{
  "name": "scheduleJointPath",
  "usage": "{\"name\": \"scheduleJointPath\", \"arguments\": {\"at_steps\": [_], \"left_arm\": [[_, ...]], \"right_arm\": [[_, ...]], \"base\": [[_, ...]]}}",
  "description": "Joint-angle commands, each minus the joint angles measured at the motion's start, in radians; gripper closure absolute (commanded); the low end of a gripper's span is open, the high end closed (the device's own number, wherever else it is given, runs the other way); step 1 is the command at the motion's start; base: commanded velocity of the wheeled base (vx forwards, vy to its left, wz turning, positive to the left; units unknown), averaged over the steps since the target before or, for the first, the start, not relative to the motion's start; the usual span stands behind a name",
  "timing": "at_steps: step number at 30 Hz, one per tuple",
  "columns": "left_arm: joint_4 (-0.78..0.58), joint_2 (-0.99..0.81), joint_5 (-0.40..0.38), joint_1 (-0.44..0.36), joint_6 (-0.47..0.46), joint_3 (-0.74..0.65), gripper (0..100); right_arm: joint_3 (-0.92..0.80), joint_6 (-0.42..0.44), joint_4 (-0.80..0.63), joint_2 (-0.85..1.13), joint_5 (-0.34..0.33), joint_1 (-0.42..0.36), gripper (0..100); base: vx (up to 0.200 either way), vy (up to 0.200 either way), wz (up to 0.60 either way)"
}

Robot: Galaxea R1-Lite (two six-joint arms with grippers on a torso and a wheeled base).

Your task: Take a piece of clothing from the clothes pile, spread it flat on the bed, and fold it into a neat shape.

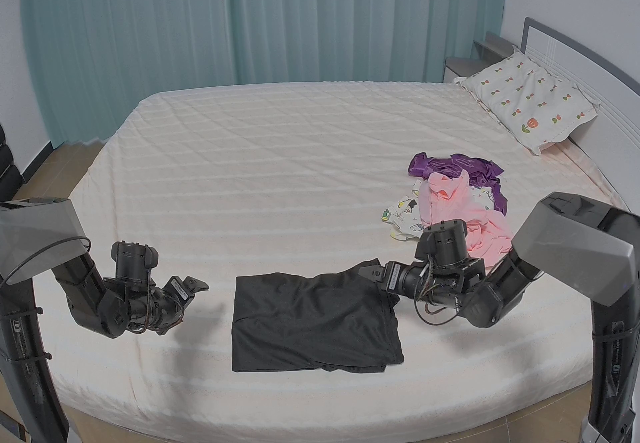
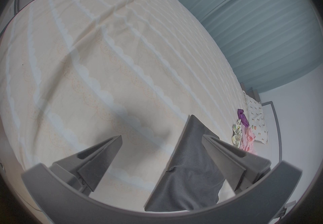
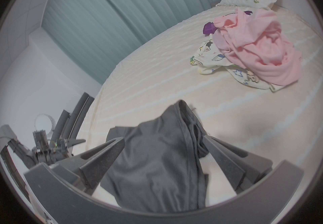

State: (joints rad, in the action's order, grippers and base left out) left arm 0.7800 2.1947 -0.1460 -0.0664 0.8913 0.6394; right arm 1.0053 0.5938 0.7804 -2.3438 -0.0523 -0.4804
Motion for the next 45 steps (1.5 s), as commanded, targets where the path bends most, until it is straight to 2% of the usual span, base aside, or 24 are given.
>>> {"name": "scheduleJointPath", "arguments": {"at_steps": [1,7,11,12,16,23,24,28,32,37,45], "left_arm": [[0.007,0.005,0.0,-0.001,0.003,-0.004,0],[0.015,0.007,0.003,-0.001,0.006,-0.007,0],[0.024,0.007,0.002,-0.001,0.005,-0.015,0],[0.033,0.008,0.006,-0.006,0.005,-0.021,0],[0.039,-0.001,0.005,-0.006,0.003,-0.058,0],[0.189,0.016,0.011,-0.006,0.006,-0.122,0],[0.217,0.019,0.011,-0.006,0.006,-0.133,0],[0.268,0.037,0.011,-0.006,0.005,-0.139,0],[0.268,0.037,0.014,-0.006,0.005,-0.141,0],[0.269,0.039,0.014,-0.006,0.005,-0.139,0],[0.271,0.04,0.014,-0.004,0.005,-0.139,0]], "right_arm": [[0.187,0.06,-0.052,-0.186,0.009,-0.009,0],[0.211,0.141,-0.041,-0.223,0.019,-0.003,0],[0.222,0.149,-0.041,-0.226,0.025,-0.001,0],[0.262,0.15,-0.029,-0.239,0.046,0.022,0],[0.314,0.155,-0.001,-0.275,0.043,0.042,0],[0.342,0.178,0.031,-0.279,0.037,0.056,0],[0.343,0.185,0.031,-0.281,0.037,0.057,100],[0.334,0.19,0.026,-0.281,0.0,0.071,100],[0.332,0.196,0.033,-0.278,-0.004,0.08,100],[0.331,0.268,0.033,-0.264,-0.001,0.115,100],[0.285,0.273,0.069,-0.238,-0.014,0.125,100]], "base": [[0.0,0.0,0.0],[0.0,0.0,0.0],[0.0,0.0,0.0],[0.0,0.0,0.0],[0.0,0.0,0.0],[0.0,0.0,0.0],[0.0,0.0,0.0],[0.0,0.0,0.0],[0.0,0.0,0.0],[0.0,0.0,0.0],[0.0,0.0,0.0]]}}
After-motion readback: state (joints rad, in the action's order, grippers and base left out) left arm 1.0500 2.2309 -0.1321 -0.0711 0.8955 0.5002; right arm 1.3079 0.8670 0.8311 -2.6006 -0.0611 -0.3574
